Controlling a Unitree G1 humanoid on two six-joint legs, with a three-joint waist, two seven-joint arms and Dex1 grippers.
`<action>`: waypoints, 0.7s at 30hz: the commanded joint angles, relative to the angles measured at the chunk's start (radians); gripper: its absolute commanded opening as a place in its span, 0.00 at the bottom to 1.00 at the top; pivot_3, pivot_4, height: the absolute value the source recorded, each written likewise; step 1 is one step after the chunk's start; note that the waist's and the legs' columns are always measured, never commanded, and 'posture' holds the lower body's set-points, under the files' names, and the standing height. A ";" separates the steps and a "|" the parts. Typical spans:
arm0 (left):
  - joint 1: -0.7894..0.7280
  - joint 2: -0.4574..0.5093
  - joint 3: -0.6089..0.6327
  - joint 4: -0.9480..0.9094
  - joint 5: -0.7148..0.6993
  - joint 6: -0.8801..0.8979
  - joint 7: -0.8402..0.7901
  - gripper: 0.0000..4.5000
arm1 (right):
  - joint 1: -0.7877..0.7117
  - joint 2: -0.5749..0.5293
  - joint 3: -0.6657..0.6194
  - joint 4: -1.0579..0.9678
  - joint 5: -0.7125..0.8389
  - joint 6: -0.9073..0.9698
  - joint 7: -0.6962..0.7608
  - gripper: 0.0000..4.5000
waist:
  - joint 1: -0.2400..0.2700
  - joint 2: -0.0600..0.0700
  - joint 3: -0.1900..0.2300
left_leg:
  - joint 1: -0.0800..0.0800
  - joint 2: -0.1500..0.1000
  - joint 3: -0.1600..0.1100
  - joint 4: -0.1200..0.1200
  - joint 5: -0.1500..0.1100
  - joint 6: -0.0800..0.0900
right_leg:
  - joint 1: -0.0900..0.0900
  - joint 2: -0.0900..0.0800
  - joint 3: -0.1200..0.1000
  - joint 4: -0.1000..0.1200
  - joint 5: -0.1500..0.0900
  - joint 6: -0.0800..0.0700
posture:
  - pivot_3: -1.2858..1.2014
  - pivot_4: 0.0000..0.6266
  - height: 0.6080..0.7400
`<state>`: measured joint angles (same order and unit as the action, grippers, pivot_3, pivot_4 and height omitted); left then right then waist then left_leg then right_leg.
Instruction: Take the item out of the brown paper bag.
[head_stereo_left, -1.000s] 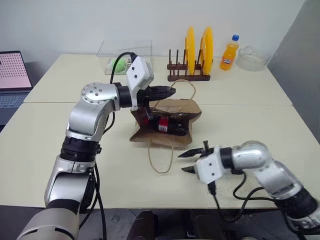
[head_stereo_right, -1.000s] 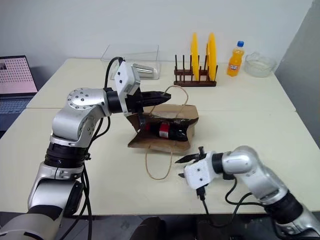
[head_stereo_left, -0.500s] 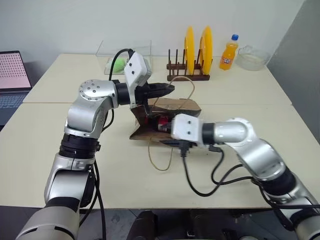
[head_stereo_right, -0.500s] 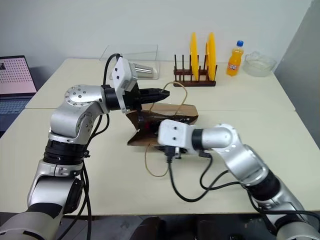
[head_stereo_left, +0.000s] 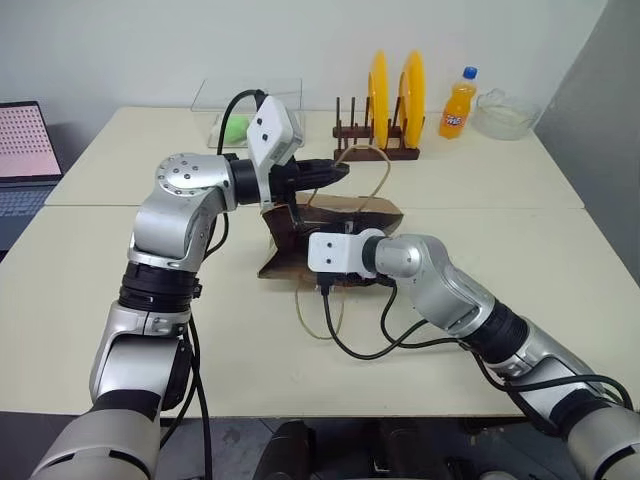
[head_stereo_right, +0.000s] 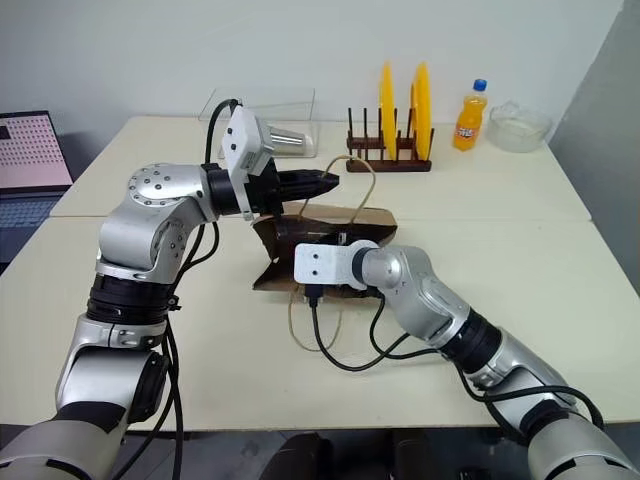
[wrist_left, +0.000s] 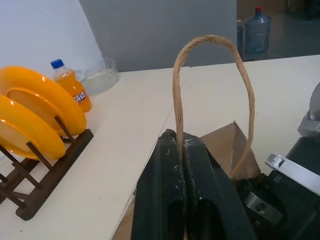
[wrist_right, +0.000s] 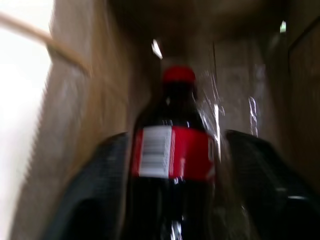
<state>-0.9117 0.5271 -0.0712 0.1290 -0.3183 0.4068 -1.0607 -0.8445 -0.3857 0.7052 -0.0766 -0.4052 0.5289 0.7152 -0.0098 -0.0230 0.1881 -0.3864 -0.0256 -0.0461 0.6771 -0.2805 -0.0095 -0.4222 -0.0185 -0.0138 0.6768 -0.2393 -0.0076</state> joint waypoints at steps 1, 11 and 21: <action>-0.032 0.002 0.035 -0.019 -0.027 -0.016 -0.001 0.00 | -0.011 0.008 0.005 -0.009 -0.052 -0.020 0.011 0.89 | -0.002 0.000 0.000 | 0.000 0.000 0.000 0.000 0.000 0.000 | 0.000 0.000 0.000 0.000 0.000 0.000 | 0.52 0.24 1.00; -0.034 0.000 0.034 -0.019 -0.035 -0.026 0.001 0.00 | -0.033 0.036 0.036 0.158 -0.158 -0.039 0.046 0.89 | -0.008 0.000 0.000 | 0.001 0.000 0.000 0.000 0.000 0.000 | 0.000 0.000 0.000 0.001 0.000 0.000 | 0.52 0.24 1.00; -0.030 -0.005 0.027 -0.017 -0.033 -0.040 -0.001 0.00 | -0.095 0.084 0.034 0.393 -0.205 -0.131 0.051 0.89 | -0.018 0.000 0.000 | 0.002 0.000 0.000 0.000 0.000 0.000 | 0.001 0.000 0.000 0.002 0.000 0.000 | 0.52 0.24 1.00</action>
<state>-0.9160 0.5228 -0.0710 0.1297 -0.3348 0.3857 -1.0604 -0.9358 -0.3030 0.7376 0.2709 -0.5890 0.4110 0.7654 -0.0274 -0.0230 0.1880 -0.3831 -0.0256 -0.0459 0.6773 -0.2806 -0.0094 -0.4208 -0.0184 -0.0132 0.6788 -0.2393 -0.0077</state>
